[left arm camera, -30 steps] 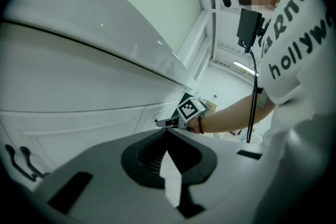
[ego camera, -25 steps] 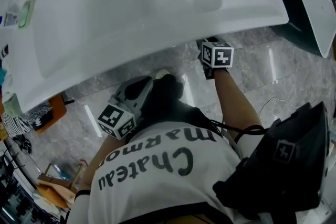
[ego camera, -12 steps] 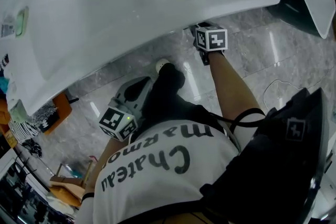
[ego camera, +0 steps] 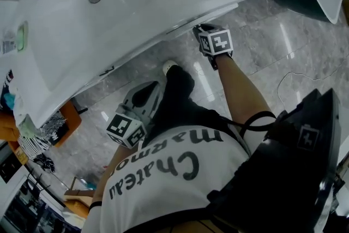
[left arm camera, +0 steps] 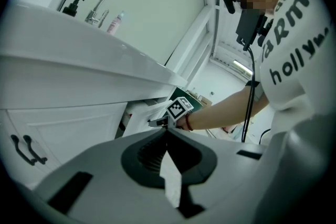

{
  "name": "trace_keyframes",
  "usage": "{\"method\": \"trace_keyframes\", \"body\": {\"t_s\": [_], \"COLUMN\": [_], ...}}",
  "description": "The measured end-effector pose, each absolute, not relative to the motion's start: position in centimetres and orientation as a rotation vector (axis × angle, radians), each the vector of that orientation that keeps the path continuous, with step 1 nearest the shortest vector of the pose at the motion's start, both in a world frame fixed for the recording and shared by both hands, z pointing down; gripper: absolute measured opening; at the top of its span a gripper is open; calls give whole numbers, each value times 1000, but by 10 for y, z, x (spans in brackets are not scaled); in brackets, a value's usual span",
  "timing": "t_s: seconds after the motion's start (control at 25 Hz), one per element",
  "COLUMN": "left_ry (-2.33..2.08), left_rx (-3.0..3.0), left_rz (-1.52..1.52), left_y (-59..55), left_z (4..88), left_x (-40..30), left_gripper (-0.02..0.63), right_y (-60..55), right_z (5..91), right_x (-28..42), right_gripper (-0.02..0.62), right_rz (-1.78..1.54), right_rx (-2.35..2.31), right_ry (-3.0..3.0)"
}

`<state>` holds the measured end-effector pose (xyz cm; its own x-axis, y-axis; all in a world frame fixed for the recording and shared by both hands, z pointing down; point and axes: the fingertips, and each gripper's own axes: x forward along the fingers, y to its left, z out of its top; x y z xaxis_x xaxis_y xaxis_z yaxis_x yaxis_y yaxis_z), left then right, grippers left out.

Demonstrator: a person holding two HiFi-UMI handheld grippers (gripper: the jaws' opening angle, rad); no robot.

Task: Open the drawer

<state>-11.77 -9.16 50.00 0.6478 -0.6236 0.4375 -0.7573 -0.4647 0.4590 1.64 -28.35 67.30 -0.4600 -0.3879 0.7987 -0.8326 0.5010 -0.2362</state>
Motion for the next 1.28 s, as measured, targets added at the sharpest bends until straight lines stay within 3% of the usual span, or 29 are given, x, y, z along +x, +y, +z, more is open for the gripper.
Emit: {"method": "trace_keyframes", "body": {"t_s": [1.28], "left_ry": [-948], "left_rx": [2228], "left_rz": [275], "left_y": [-102], "left_z": [491], "left_x": [-76], "left_gripper": [8], "right_y": [-229], "right_z": [678], "right_x": [47], "right_gripper": [130], "right_rz": [890], "right_rx": [835], "right_ry": [-1948]}}
